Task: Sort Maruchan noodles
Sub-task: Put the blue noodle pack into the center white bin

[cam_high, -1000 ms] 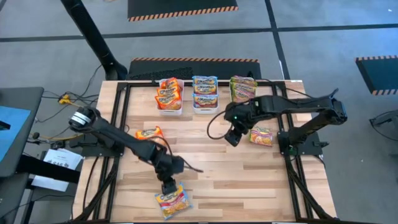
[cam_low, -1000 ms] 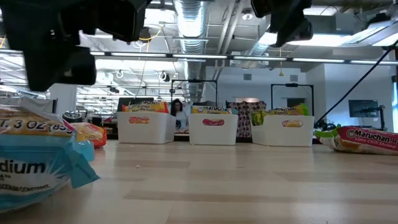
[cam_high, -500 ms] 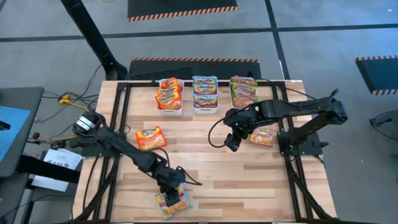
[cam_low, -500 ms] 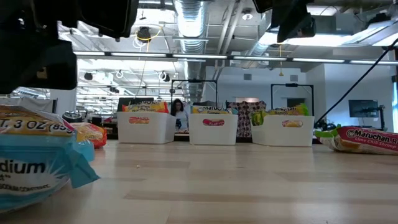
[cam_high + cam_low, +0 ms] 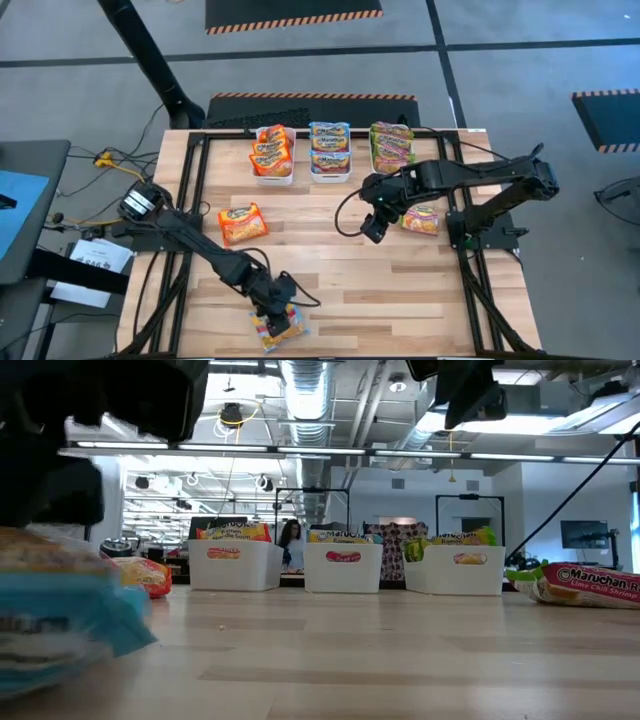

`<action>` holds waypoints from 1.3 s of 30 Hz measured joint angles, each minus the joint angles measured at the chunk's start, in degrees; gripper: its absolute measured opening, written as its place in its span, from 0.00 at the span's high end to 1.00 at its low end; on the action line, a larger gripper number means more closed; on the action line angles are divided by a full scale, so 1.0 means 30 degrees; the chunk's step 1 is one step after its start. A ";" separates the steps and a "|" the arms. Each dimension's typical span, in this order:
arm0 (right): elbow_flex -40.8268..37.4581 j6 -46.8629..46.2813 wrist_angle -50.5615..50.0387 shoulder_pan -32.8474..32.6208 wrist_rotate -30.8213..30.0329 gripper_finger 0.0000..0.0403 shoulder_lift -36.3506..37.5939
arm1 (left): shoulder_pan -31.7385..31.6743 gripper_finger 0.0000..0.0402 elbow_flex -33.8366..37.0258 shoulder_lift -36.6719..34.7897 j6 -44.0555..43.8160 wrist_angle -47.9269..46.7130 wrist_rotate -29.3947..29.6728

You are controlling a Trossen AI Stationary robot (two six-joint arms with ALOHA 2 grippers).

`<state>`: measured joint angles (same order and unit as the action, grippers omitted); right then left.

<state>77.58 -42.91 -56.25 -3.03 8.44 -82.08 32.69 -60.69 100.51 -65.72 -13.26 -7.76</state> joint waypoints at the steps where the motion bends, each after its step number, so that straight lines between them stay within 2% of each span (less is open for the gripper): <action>1: 0.0002 0.0006 0.0017 0.0000 0.0000 0.55 0.0000 | 0.0038 0.57 -0.0007 0.0274 0.0022 0.0185 -0.0286; 5: 0.0000 0.0012 0.0043 0.0000 -0.0036 0.55 0.0000 | 0.0225 0.57 -0.0058 0.0840 0.0264 0.0212 -0.0833; 18: 0.0000 -0.0057 0.0154 0.0000 -0.0398 0.55 -0.0007 | 0.0471 0.59 -0.0195 0.2102 -0.0764 -0.0980 0.0165; 24: 0.0000 -0.0061 0.0488 0.0000 -0.0399 0.55 0.0000 | 0.0147 0.70 -0.0182 0.2150 -0.0726 -0.1147 0.1106; 36: 0.0000 -0.0061 0.0701 0.0000 -0.0399 0.55 0.0000 | -0.0899 0.96 -0.0219 0.2158 0.1900 -0.1402 0.3355; 39: 0.0000 -0.0068 0.0707 0.0000 -0.0399 0.55 0.0000 | -0.1295 0.99 -0.0219 0.2158 0.2531 -0.1455 0.3799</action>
<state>77.58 -43.11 -54.13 -3.03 7.25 -82.08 28.80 -61.34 106.98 -58.13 -17.63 3.64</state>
